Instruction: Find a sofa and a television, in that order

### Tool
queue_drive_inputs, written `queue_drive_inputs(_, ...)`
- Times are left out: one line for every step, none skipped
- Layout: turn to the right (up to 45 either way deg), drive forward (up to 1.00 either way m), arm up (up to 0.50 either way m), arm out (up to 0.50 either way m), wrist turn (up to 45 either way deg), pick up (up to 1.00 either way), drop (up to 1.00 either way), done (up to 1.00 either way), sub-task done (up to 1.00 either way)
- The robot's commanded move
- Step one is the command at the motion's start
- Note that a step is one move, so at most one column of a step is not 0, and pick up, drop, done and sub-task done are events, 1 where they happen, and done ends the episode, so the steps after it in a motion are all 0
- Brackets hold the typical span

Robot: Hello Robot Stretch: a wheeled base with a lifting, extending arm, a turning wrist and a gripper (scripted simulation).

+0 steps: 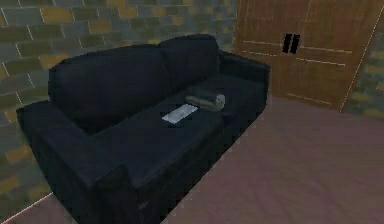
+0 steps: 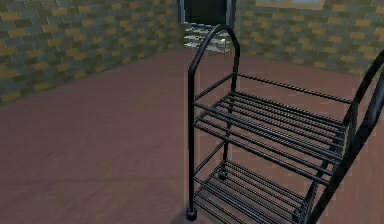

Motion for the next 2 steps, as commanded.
queue_drive_inputs(0.0, 0.00, 0.00, 0.00, 0.0, 0.00, 0.00, 0.00, 1.00)
queue_drive_inputs(36.0, 0.00, 0.00, 0.00, 0.0, 0.00, 0.00, 0.00, 0.00)
